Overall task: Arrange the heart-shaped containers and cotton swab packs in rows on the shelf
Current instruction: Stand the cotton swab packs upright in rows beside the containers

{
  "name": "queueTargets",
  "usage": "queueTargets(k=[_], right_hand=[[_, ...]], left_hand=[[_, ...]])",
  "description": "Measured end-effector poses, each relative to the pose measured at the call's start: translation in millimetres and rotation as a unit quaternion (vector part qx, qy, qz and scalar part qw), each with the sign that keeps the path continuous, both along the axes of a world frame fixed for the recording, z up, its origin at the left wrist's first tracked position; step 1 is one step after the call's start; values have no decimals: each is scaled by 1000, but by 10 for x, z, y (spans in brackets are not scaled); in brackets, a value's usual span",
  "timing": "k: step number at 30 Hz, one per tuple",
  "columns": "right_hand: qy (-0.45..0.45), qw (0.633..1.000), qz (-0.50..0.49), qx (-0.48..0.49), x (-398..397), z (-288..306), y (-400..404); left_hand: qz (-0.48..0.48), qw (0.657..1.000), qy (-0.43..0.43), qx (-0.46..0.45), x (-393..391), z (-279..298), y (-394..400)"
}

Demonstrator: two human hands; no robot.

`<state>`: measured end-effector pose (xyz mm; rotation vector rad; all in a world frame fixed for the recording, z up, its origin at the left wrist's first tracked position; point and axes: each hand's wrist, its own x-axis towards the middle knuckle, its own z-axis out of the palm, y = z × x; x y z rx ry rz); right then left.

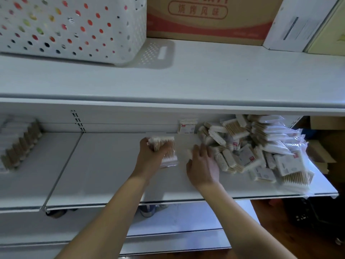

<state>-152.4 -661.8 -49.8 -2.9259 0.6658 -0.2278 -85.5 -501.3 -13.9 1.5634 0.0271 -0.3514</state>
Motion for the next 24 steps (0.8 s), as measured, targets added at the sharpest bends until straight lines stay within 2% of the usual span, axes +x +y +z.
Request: queueTargets(k=[2,5,11,13,15,16,17,18,21,24], right_hand=[[55,998,-1,-33,52,-68,-11],[25,998,51,-37,65,-149,-22],[-92,979,119,138,24,-83,139],[-162,939,92,288,43,117,246],[-185,841,43,506,74,326,467],[-193,789,28,583,81,376,594],[-205,763,21,613,80,416,723],[-223,749,13,624,82,451,838],[-275,741,-5,612,73,539,1078],[-251,742,26,621,74,617,1358]], left_hand=[[3,1000,-11,14,-7,12,46],[9,1000,-20,18,-10,14,135],[73,997,3,17,-25,-51,406],[87,996,18,18,-39,-60,498],[98,995,18,18,-45,-60,593],[101,995,18,16,-49,-53,636],[104,994,19,9,-63,-27,686],[106,994,18,4,-65,-10,748],[115,993,17,-10,-79,52,994],[112,993,17,-24,-91,84,1318]])
